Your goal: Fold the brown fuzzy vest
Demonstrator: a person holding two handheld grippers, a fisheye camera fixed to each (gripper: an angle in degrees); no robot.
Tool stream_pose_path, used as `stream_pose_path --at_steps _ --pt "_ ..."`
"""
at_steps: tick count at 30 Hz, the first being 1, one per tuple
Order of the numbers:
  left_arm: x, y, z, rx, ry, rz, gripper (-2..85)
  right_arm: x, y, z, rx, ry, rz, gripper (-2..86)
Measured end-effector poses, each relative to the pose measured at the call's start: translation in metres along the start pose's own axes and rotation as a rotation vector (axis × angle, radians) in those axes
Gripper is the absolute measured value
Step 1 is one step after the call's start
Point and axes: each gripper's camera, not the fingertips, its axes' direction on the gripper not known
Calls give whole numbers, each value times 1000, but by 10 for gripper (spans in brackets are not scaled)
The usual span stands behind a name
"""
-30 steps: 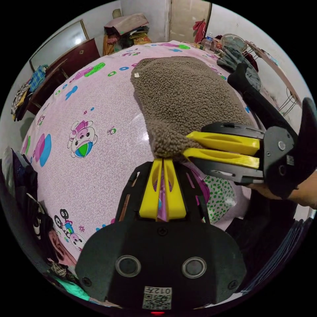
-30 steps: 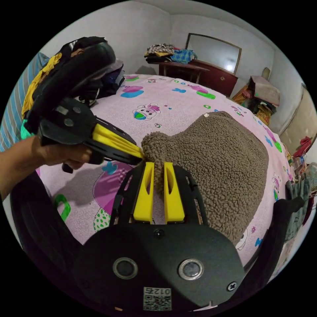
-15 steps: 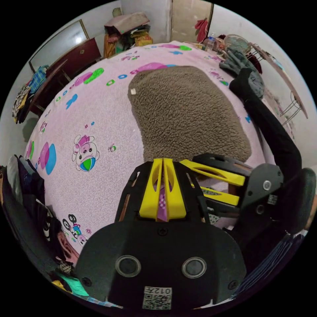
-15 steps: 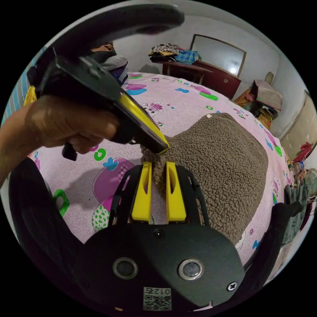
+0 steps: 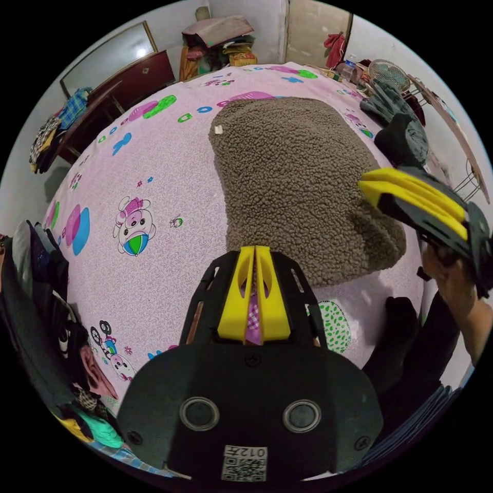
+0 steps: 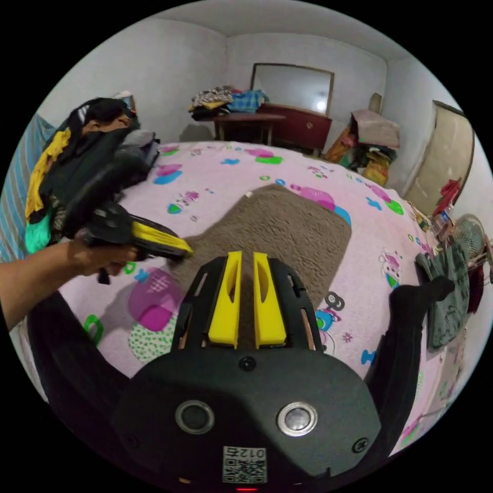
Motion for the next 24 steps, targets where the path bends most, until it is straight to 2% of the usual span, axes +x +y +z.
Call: stream_pose_path --at_steps 2,3,6,13,15,19,24 --pt "1 3 2 14 -2 -9 -1 12 16 23 -50 -20 6 -2" --pt "0 4 2 21 -1 -14 -1 15 26 22 33 -18 -8 -6" --pt "-4 10 4 55 25 -46 -1 20 34 27 66 4 -16 -9" --pt "-8 29 -20 162 92 -83 -1 68 25 6 14 -211 74 -10" --pt "-7 35 -35 218 107 -100 -1 82 23 -13 62 -242 84 -10" --pt "-1 24 -56 294 113 -128 0 118 5 -30 154 -167 138 -9" --pt "21 -27 -20 194 61 -84 4 135 -29 6 107 -87 227 -9"
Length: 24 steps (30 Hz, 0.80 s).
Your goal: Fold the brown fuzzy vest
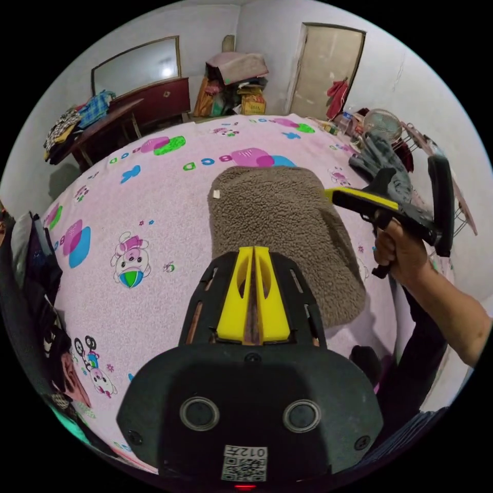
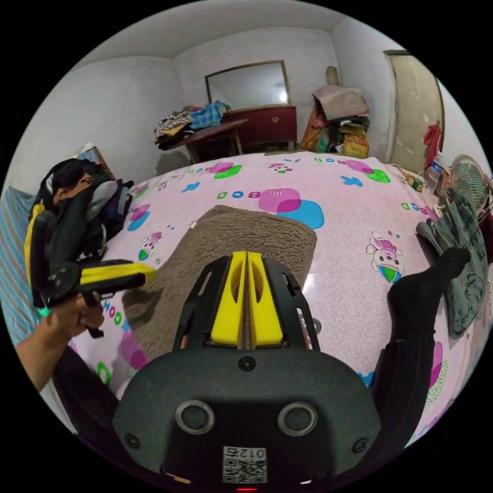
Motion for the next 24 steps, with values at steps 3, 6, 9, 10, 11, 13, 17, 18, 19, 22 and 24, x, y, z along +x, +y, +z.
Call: stream_pose_path --at_steps 3,6,9,10,11,13,17,18,19,22,24 --pt "5 -5 27 -86 -21 7 4 0 -7 34 -80 123 -12 -10" --pt "-1 6 40 -45 7 -18 3 13 -1 54 -111 66 -17 -10" --pt "-6 12 42 -23 28 -25 1 21 3 56 -107 21 -74 -10" --pt "-7 13 43 -16 35 -29 1 20 5 55 -94 32 -116 -10" --pt "-6 14 43 -16 35 -33 1 19 7 55 -90 36 -128 -10" --pt "-4 13 42 -23 24 -22 1 23 5 49 -93 15 -99 -9" --pt "-7 18 27 -25 68 -47 5 31 6 22 -119 -57 14 -7" --pt "-7 21 23 -22 66 -54 5 32 12 9 -120 -78 37 -7" --pt "-6 27 15 -8 62 -54 6 32 22 -6 -111 -98 39 -5" --pt "0 46 -3 20 80 -34 7 32 53 -35 -149 -155 63 16" --pt "7 62 -11 24 55 -11 8 34 73 -49 -176 -213 93 45"
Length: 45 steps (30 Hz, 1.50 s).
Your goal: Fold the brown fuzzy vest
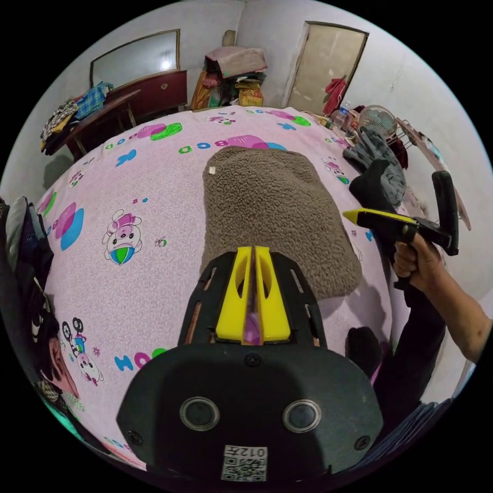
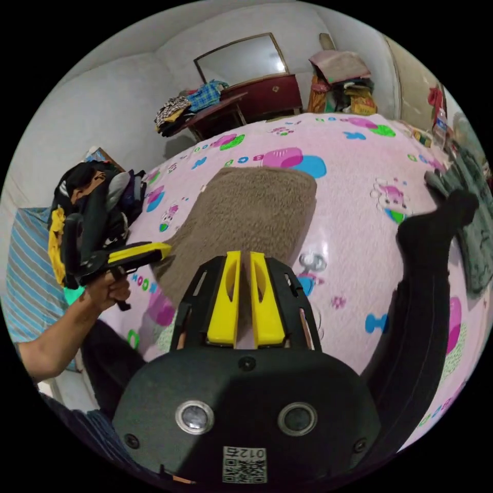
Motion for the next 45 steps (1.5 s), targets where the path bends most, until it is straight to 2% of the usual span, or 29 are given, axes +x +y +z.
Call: stream_pose_path --at_steps 2,6,10,15,20,25,29,33,39,41,45 --pt "3 10 -2 -4 -30 12 8 -7 22 -10 6 -7 -31 59" --pt "1 21 8 -43 -40 -9 8 -50 70 -20 63 142 -182 78" --pt "2 23 18 -66 -59 1 6 -82 95 7 43 287 -287 105" --pt "0 25 27 -71 -69 -5 4 -93 97 33 55 409 -297 109" --pt "-6 26 35 -84 -80 -2 0 -94 96 48 48 515 -337 72" --pt "-15 26 42 -105 -88 0 -1 -71 97 45 13 457 -310 11" --pt "-21 29 48 -107 -121 44 0 -58 98 47 8 440 -298 -6" --pt "-36 32 49 -107 -79 16 1 -38 93 44 -1 360 -243 -7" --pt "-64 41 22 -57 -20 -21 25 -12 82 12 -17 194 -150 7" --pt "-80 47 12 -50 -18 -38 46 -2 77 0 32 186 -114 43" --pt "-114 54 12 -38 19 -142 73 43 49 9 31 24 56 101"
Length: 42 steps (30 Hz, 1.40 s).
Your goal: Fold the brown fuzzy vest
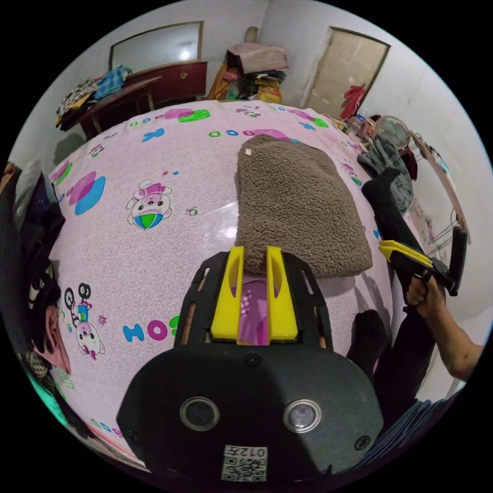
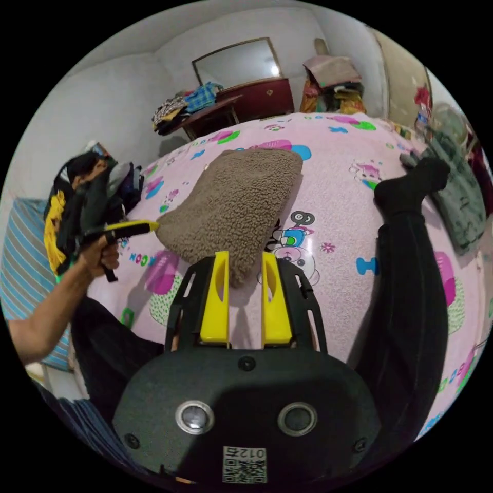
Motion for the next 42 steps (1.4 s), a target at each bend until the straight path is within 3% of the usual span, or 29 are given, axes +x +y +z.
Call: stream_pose_path --at_steps 4,15,22,29,42 --pt "-30 -1 9 -24 88 -54 102 36 -17 23 -29 -130 115 129" --pt "-65 -12 60 -98 177 -36 105 86 -40 59 -98 -267 167 126" --pt "-77 -9 59 -98 145 8 73 96 -47 61 -128 -266 94 68" --pt "-73 29 48 -209 131 112 65 99 -38 58 -274 -310 -52 71" --pt "-132 10 34 -40 238 -70 82 125 -46 27 -299 -292 -84 111"
